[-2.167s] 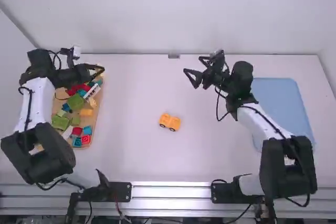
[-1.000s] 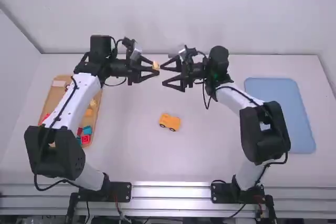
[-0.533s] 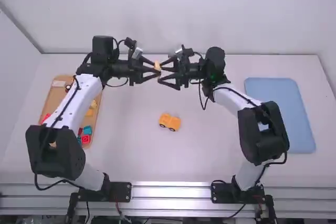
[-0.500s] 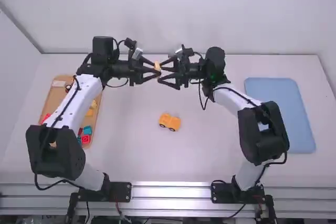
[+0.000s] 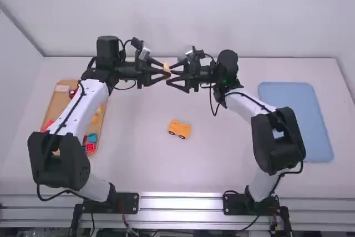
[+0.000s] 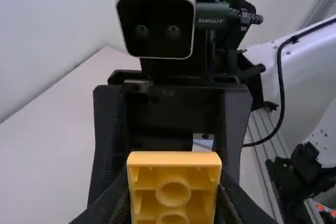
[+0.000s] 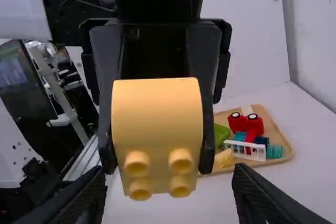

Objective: Assemble lego blocks to make yellow taxi

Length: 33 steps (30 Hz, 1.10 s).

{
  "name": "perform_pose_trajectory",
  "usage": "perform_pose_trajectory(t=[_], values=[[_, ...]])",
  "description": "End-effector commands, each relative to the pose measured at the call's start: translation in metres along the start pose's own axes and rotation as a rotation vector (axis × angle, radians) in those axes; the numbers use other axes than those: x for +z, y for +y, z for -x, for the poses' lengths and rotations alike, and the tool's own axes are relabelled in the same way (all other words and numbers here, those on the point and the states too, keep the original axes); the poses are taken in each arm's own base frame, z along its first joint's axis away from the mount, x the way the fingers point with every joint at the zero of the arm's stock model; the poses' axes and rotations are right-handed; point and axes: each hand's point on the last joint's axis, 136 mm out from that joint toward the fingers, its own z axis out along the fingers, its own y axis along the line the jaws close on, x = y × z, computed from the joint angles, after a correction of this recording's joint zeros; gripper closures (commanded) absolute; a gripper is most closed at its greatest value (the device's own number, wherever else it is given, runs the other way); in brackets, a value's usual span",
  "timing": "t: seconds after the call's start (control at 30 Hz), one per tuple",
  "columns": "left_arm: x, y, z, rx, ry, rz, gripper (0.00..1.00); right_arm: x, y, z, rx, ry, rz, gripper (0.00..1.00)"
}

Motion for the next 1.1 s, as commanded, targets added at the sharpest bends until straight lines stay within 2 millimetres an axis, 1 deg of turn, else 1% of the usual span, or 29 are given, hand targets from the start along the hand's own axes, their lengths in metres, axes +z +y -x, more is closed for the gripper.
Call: perform_pose_trajectory(t=[0.0,0.1,0.2,0.4,0.43,0.5,0.63,0.8,0.9,0.93,0.97,1.07], values=[[0.001,-0.016,0.006,0.004,-0.013,-0.055,0.98,0.0,-0.002,0.005,-0.01,-0.005,0.0,0.37],[0.001,-0.016,0.006,0.005,-0.014,-0.057,0.98,0.001,-0.001,0.005,-0.01,-0.004,0.002,0.39],[0.001,-0.016,0.006,0.004,-0.014,-0.057,0.98,0.007,0.003,0.004,-0.019,0.0,0.016,0.41],[0.001,-0.016,0.005,-0.004,-0.013,-0.057,0.98,0.008,0.003,0.004,-0.023,-0.001,0.017,0.41],[0.001,-0.016,0.005,-0.004,-0.012,-0.057,0.98,0.007,0.003,0.004,-0.024,-0.001,0.017,0.44],[0.001,-0.016,0.005,-0.005,-0.012,-0.056,0.98,0.007,0.002,0.004,-0.02,-0.004,0.011,0.47],[0.001,-0.016,0.005,-0.005,-0.012,-0.056,0.98,0.009,0.003,0.004,-0.02,-0.003,0.015,0.5],[0.001,-0.016,0.005,-0.005,-0.012,-0.057,0.97,0.012,0.002,0.005,-0.02,-0.009,0.005,0.59],[0.001,-0.016,0.004,-0.008,-0.011,-0.056,0.94,0.012,0.002,0.005,-0.02,-0.01,0.002,0.65],[0.001,-0.016,0.004,-0.01,-0.011,-0.055,0.91,0.012,0.002,0.005,-0.019,-0.01,0.001,0.67],[0.001,-0.016,0.004,-0.013,-0.01,-0.055,0.86,0.012,0.002,0.005,-0.019,-0.01,0.001,0.7],[0.001,-0.016,0.004,-0.017,-0.009,-0.055,0.85,0.012,0.002,0.005,-0.021,-0.011,0.001,0.73]])
